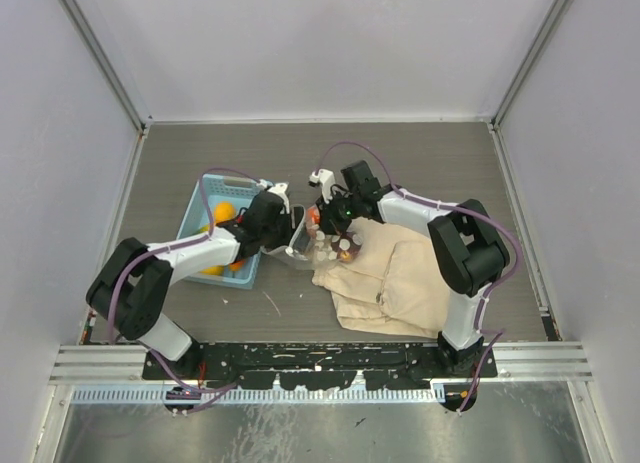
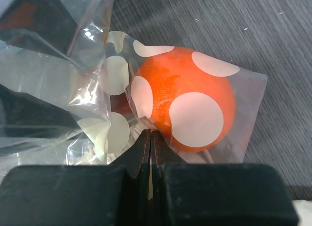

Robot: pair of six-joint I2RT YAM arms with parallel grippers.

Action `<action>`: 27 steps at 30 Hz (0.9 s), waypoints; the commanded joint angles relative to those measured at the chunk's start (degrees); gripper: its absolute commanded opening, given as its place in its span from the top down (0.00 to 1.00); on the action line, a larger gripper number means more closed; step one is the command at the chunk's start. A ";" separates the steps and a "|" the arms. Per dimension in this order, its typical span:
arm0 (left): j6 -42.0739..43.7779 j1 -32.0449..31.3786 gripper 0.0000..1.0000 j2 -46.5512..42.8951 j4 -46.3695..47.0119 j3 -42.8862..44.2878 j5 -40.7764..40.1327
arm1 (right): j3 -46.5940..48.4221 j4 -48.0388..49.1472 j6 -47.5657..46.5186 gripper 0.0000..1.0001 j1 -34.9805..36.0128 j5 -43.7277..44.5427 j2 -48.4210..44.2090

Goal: Open the zip-top bag and remove the fake food
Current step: Pick up the fake fruit from the zipper food storage bag.

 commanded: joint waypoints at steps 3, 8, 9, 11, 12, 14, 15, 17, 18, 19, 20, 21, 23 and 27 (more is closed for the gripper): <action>3.62 -2.16 0.34 3.40 -3.02 6.13 -6.76 | 2.00 -3.41 -1.93 0.94 0.33 1.44 0.73; 3.34 -3.34 0.39 5.80 -5.04 8.31 -10.31 | 2.23 -3.76 -2.02 0.94 0.33 1.16 0.73; 3.17 -3.69 0.39 6.32 -5.23 8.69 -10.63 | 2.31 -3.90 -2.13 0.94 0.37 1.03 0.81; 3.13 -4.42 0.38 7.63 -6.40 9.96 -11.88 | 2.47 -4.10 -2.23 0.94 0.33 0.97 0.98; 3.13 -4.79 0.37 8.32 -7.05 10.57 -12.53 | 2.49 -4.19 -2.25 0.93 0.37 0.96 1.06; 2.86 -5.30 0.34 9.43 -8.37 11.65 -13.93 | 2.62 -4.38 -2.32 0.94 0.33 0.89 1.12; 2.75 -5.52 0.32 9.93 -8.86 12.05 -14.45 | 2.69 -4.47 -2.32 0.93 0.33 0.89 1.24; 2.25 -5.57 0.31 10.85 -8.99 12.20 -14.62 | 2.72 -4.57 -2.32 0.94 0.33 0.92 1.15; 1.89 -5.57 0.31 11.19 -8.89 12.17 -14.54 | 2.80 -4.57 -2.35 0.94 0.33 0.93 1.12; 1.63 -5.59 0.31 11.42 -8.68 12.12 -14.47 | 2.81 -4.65 -2.33 0.94 0.34 0.91 1.09; 1.44 -5.60 0.32 11.66 -8.55 12.04 -14.58 | 2.81 -4.66 -2.37 0.94 0.34 0.85 1.08; 1.24 -5.55 0.34 11.63 -8.37 12.00 -14.78 | 2.83 -4.74 -2.47 0.94 0.37 0.76 1.08; 1.12 -5.59 0.36 11.26 -8.06 11.78 -15.04 | 2.95 -4.92 -2.48 0.94 0.33 0.77 1.06; 1.66 -5.58 0.47 8.82 -7.93 11.45 -15.39 | 3.07 -5.10 -2.67 0.94 0.33 0.83 1.01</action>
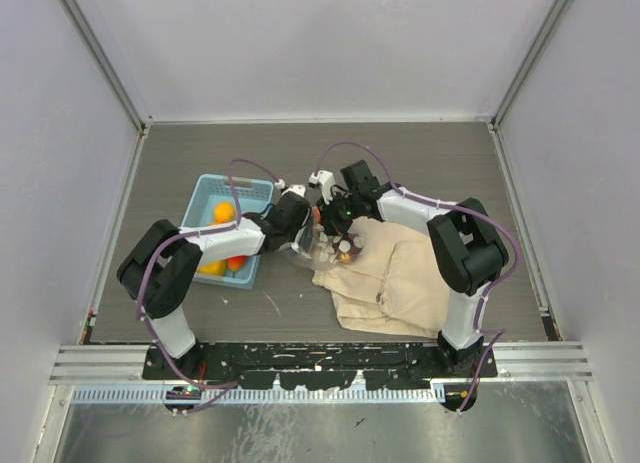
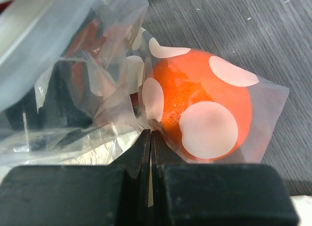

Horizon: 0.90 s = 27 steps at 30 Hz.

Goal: Open the zip-top bag and remove the fake food
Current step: Pick up the fake fruit from the zipper food storage bag.

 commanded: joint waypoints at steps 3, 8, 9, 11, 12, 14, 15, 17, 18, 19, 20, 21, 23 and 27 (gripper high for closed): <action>0.70 -0.16 0.55 -5.82 -0.09 0.19 -2.37 | 1.71 -1.71 -1.41 0.94 0.27 0.37 0.34; 1.10 -0.18 0.57 -11.30 -1.50 -2.85 -1.42 | 1.88 -1.89 -1.45 0.94 0.00 0.04 0.33; 0.88 -0.19 0.57 -12.52 -1.59 -3.77 -0.84 | 1.87 -1.97 -1.45 0.94 -0.14 -0.01 0.27; 0.33 -0.18 0.57 -15.14 -1.89 -5.72 0.26 | 2.02 -2.06 -1.55 0.94 -0.43 -0.04 0.03; 0.07 -0.19 0.57 -16.38 -1.89 -6.62 0.93 | 2.02 -2.14 -1.57 0.94 -0.62 -0.08 -0.05; -0.21 -0.17 0.58 -18.53 -2.42 -8.24 2.03 | 2.02 -2.22 -1.71 0.94 -1.04 -0.49 -0.35; -0.36 -0.16 0.57 -19.50 -3.08 -8.76 2.43 | 2.02 -2.28 -1.72 0.94 -1.19 -0.80 -0.44; -0.55 -0.15 0.58 -21.57 -4.15 -9.83 2.97 | 2.02 -2.45 -1.80 0.94 -1.55 -1.31 -0.58; -0.63 -0.15 0.58 -22.74 -4.45 -10.35 3.21 | 1.98 -2.50 -1.88 0.94 -1.64 -1.54 -0.55; -0.74 -0.16 0.58 -23.82 -4.82 -10.73 3.31 | 2.06 -2.57 -2.01 0.94 -1.61 -1.68 -0.59; -0.77 -0.19 0.58 -25.59 -5.31 -11.02 3.38 | 2.09 -2.59 -2.06 0.94 -1.61 -1.88 -0.55; -0.83 -0.17 0.58 -26.51 -5.70 -11.26 3.34 | 2.11 -2.67 -2.14 0.94 -1.61 -2.17 -0.54; -0.99 -0.15 0.58 -29.92 -6.07 -11.81 3.74 | 2.11 -2.83 -2.39 0.94 -1.63 -2.90 -0.54; -1.83 0.04 0.58 -33.42 -6.30 -12.45 5.37 | 2.19 -3.16 -2.96 0.94 -1.61 -3.74 -0.70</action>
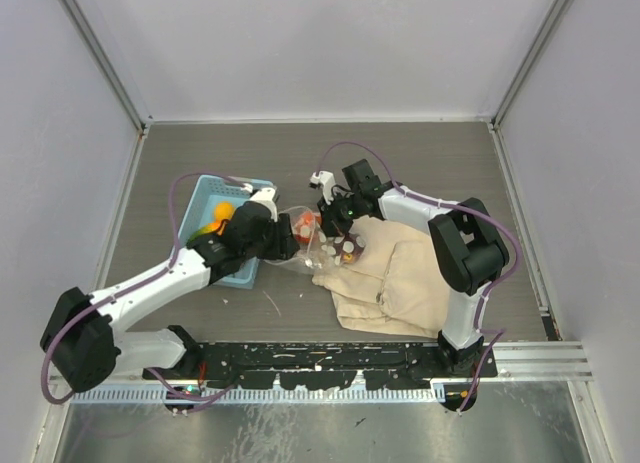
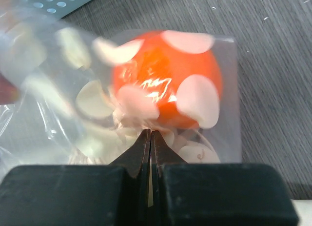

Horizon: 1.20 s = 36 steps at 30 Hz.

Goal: Open the zip-top bag and remove the fake food
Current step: Pick up the fake fruit from the zipper food storage bag, then place the fake fruit in the bin.

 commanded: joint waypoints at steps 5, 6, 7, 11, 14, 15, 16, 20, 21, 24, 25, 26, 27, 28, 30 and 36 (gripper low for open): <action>-1.25 1.03 0.58 -7.53 -1.95 -1.48 1.47 | 1.78 -1.67 -2.10 0.94 -0.60 -0.64 -1.36; -1.33 1.34 0.58 -8.17 -2.10 -1.75 1.71 | 1.76 -1.68 -2.17 0.94 -0.67 -0.74 -1.38; -1.41 1.66 0.58 -8.69 -2.24 -2.08 1.97 | 1.77 -1.68 -2.25 0.94 -0.69 -0.83 -1.44; -1.27 2.83 0.58 -11.06 -3.85 -2.59 2.11 | 1.80 -1.85 -2.36 0.94 -0.78 -1.01 -1.42; -0.96 3.65 0.58 -12.91 -5.23 -2.87 1.74 | 1.80 -1.92 -2.44 0.94 -0.78 -1.09 -1.43; -0.91 3.92 0.58 -13.42 -5.72 -2.89 1.74 | 1.82 -1.94 -2.51 0.94 -0.80 -1.11 -1.49; -0.79 4.08 0.58 -13.93 -6.16 -2.91 1.68 | 1.80 -1.94 -2.58 0.94 -0.86 -1.15 -1.51; -0.25 4.71 0.58 -16.02 -7.94 -2.90 1.11 | 1.92 -2.20 -2.84 0.94 -0.95 -1.84 -1.63; -0.17 4.76 0.58 -16.43 -8.38 -2.91 0.84 | 1.91 -2.26 -2.88 0.94 -0.91 -1.96 -1.60; 0.04 4.94 0.58 -17.63 -9.67 -3.06 -0.26 | 1.89 -2.36 -3.04 0.94 -1.04 -2.24 -1.71; 0.12 4.94 0.58 -18.04 -10.10 -3.14 -0.61 | 1.93 -2.36 -3.08 0.94 -1.04 -2.37 -1.83; 0.15 5.00 0.58 -18.36 -10.53 -3.30 -1.00 | 1.89 -2.45 -3.19 0.94 -1.12 -2.46 -1.90; 0.14 5.02 0.58 -18.83 -10.98 -3.39 -1.39 | 1.89 -2.47 -3.23 0.94 -1.20 -2.62 -2.12; 0.22 5.09 0.58 -19.30 -11.40 -3.46 -1.87 | 1.87 -2.47 -3.32 0.94 -1.28 -2.85 -2.31; 0.47 5.18 0.58 -20.49 -12.39 -3.51 -2.78 | 1.78 -2.52 -3.28 0.94 -1.67 -3.50 -2.70; 1.60 5.74 0.58 -23.55 -15.78 -3.43 -5.49 | 1.53 -2.56 -3.49 0.94 -2.32 -4.68 -3.91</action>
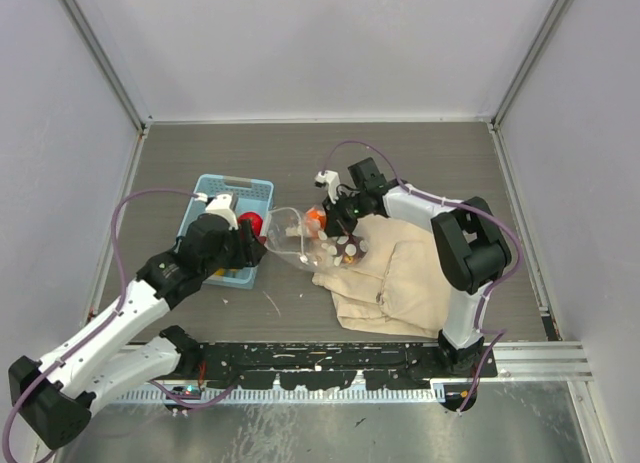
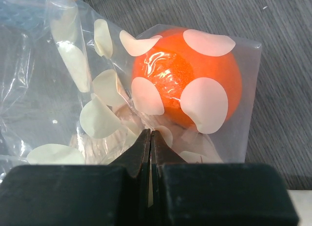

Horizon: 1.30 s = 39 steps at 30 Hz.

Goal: Open the zip-top bag and remove the fake food
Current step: Place the fake fruit in the bin.

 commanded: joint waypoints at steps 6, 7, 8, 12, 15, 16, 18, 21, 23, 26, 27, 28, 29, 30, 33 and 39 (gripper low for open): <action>1.92 0.94 0.58 -3.78 -5.12 -0.22 -6.01 | 1.23 -0.46 -1.14 0.94 -1.15 -2.41 -5.09; 1.98 1.06 0.58 -3.89 -5.40 -0.37 -6.25 | 1.23 -0.46 -1.22 0.94 -1.28 -2.50 -5.33; 1.99 1.13 0.58 -4.05 -5.69 -0.49 -6.47 | 1.23 -0.46 -1.21 0.94 -1.38 -2.54 -5.60; 2.08 1.61 0.58 -3.93 -6.12 -0.99 -6.91 | 1.02 -0.38 -1.49 0.94 -1.83 -2.73 -6.74; 2.17 1.98 0.58 -3.17 -6.26 -1.20 -6.76 | 0.76 -0.24 -1.71 0.94 -2.20 -2.73 -7.83; 2.16 2.14 0.58 -2.77 -6.27 -1.26 -6.62 | 0.67 -0.13 -1.69 0.94 -2.37 -2.77 -8.18; 2.17 2.43 0.58 -1.96 -6.27 -1.28 -6.32 | 0.38 0.14 -1.71 0.94 -2.78 -2.96 -8.85; 2.16 2.84 0.57 -0.80 -6.35 -1.29 -6.03 | 0.18 0.33 -1.67 0.93 -3.30 -3.29 -9.59; 2.09 2.99 0.53 -0.22 -6.47 -1.28 -6.07 | 0.10 0.42 -1.67 0.93 -3.60 -3.49 -10.00; 1.56 3.16 0.33 0.13 -6.86 -1.35 -7.39 | 0.00 0.50 -1.67 0.93 -3.87 -3.76 -10.53; 1.15 3.25 0.24 0.19 -7.15 -1.37 -8.14 | -0.06 0.51 -1.67 0.93 -4.08 -3.78 -10.71; 0.90 3.27 0.16 0.19 -7.46 -1.42 -8.81 | -0.08 0.51 -1.67 0.93 -4.14 -3.85 -10.96; 0.67 3.31 0.07 0.31 -7.64 -1.38 -9.34 | -0.14 0.59 -1.60 0.93 -4.27 -3.87 -11.14; 0.49 3.33 0.02 0.36 -7.82 -1.37 -9.78 | -0.17 0.64 -1.62 0.93 -4.34 -3.87 -11.43; 0.32 3.43 0.02 0.46 -8.18 -1.31 -10.24 | -0.37 0.77 -1.65 0.93 -4.79 -4.03 -12.36; 0.66 3.47 0.02 -1.58 -6.70 -0.92 -7.62 | -1.32 1.82 -2.29 0.92 -5.53 -4.30 -15.73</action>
